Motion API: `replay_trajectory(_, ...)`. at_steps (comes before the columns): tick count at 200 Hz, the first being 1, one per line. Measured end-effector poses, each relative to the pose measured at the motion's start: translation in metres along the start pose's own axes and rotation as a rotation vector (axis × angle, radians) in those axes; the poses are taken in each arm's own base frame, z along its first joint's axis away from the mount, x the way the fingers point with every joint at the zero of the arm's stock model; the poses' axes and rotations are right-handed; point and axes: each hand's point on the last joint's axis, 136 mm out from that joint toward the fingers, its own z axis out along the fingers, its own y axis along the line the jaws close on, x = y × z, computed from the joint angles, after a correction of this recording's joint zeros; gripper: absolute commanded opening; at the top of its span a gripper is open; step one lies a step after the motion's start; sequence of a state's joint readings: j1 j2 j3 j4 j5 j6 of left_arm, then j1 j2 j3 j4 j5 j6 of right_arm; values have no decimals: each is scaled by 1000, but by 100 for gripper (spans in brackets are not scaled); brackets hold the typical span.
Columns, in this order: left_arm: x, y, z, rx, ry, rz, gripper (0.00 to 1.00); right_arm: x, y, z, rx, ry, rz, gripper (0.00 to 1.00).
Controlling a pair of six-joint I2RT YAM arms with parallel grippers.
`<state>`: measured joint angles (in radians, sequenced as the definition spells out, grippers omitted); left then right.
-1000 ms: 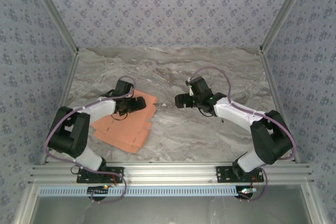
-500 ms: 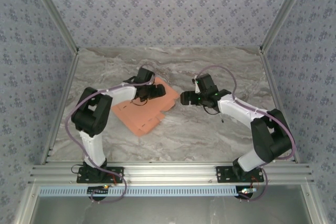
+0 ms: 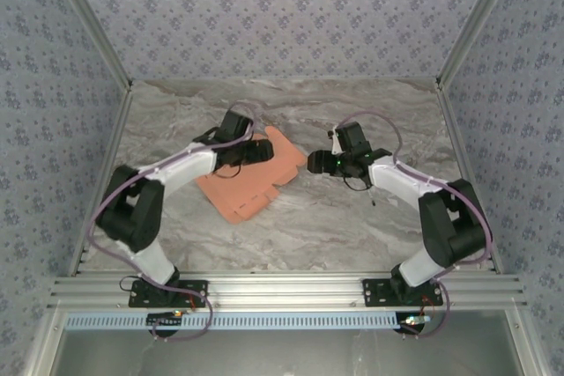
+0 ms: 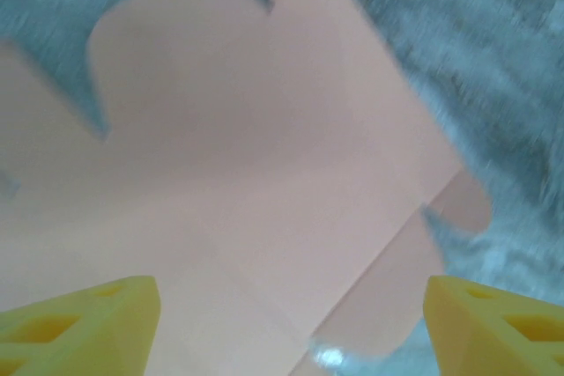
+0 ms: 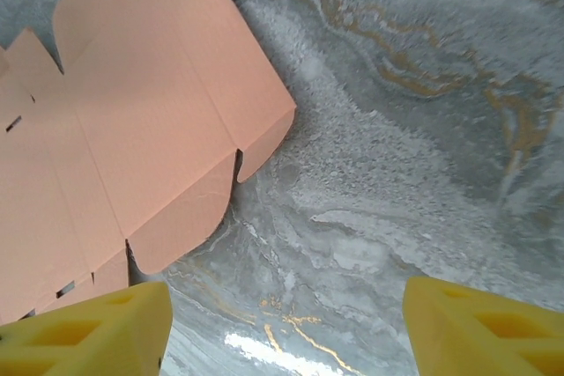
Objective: Fold the paper box
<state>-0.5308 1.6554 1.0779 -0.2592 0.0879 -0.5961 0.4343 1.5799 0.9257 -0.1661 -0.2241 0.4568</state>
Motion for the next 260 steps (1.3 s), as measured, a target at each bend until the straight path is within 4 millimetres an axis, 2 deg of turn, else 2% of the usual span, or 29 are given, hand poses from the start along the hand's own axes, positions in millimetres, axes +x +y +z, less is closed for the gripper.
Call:
replay_trajectory(15, 31, 12, -9, -27, 35, 31, 71, 6, 2, 15, -8, 42, 2, 67)
replay_trajectory(44, 88, 27, -14, -90, 120, 120, 65, 14, 11, 40, -37, 94, 14, 62)
replay_trajectory(63, 111, 33, -17, -120, 141, 173, 64, 14, 15, 49, -60, 105, 29, 60)
replay_trajectory(79, 122, 38, -18, -144, 147, 204, 63, 11, 18, 55, -73, 104, 42, 58)
replay_trajectory(122, 135, 40, -16, -185, 146, 269, 62, 4, 23, 63, -101, 90, 67, 50)
replay_trajectory(170, 151, 34, -8, -223, 150, 364, 63, 10, 18, 74, -94, 107, 100, 40)
replay_trajectory(260, 145, 28, 0, -256, 90, 422, 63, -9, 22, 79, -118, 75, 117, 42)
